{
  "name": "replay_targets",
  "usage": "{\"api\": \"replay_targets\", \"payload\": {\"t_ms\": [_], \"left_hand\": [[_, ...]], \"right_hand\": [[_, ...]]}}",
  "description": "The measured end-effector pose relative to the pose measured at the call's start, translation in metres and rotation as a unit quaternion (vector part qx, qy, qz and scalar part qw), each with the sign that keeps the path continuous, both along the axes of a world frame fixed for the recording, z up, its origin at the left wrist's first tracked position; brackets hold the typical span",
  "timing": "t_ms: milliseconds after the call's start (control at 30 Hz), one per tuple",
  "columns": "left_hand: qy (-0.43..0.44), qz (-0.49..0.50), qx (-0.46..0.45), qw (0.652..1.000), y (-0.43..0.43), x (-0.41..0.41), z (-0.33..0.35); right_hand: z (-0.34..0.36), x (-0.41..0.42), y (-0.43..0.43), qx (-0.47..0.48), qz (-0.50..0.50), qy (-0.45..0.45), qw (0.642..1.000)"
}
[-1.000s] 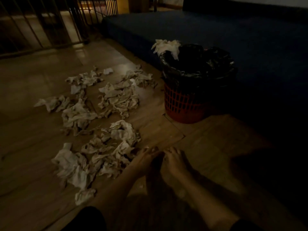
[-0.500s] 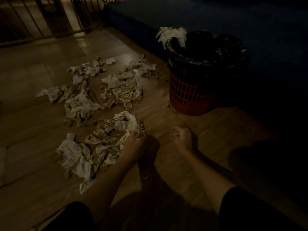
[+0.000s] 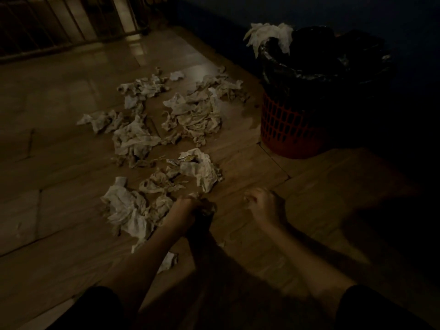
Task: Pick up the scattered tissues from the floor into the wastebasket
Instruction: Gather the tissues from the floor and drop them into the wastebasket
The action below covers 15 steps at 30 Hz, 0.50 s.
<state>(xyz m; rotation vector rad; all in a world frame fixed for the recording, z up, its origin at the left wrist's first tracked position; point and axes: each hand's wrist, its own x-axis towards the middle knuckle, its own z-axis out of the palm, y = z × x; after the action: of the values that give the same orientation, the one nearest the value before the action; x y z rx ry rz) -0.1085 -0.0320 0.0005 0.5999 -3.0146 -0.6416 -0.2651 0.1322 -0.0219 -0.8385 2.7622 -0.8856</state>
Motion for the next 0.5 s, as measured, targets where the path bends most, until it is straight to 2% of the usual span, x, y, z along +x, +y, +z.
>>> {"api": "replay_targets", "payload": {"t_ms": [67, 133, 233, 300, 367, 500], "left_hand": [[0.015, 0.027, -0.012, 0.999, -0.009, 0.005, 0.005], [0.037, 0.056, -0.003, 0.998, -0.02, 0.014, 0.009], [0.079, 0.085, -0.007, 0.993, -0.033, 0.03, 0.017], [0.115, 0.105, -0.019, 0.988, -0.035, 0.043, 0.021], [0.13, 0.108, -0.035, 0.985, -0.033, 0.059, 0.021], [0.088, 0.093, -0.059, 0.99, -0.03, 0.109, 0.003]], "right_hand": [[-0.001, 0.033, -0.003, -0.058, 0.074, -0.034, 0.995], [-0.002, 0.072, -0.001, -0.089, 0.141, -0.022, 0.986], [-0.018, 0.113, 0.012, -0.066, 0.221, 0.003, 0.973], [-0.032, 0.126, 0.022, -0.064, 0.246, 0.0, 0.967], [-0.038, 0.13, 0.031, -0.065, 0.278, 0.055, 0.957], [-0.026, 0.12, 0.013, -0.056, 0.275, 0.07, 0.957]]}}
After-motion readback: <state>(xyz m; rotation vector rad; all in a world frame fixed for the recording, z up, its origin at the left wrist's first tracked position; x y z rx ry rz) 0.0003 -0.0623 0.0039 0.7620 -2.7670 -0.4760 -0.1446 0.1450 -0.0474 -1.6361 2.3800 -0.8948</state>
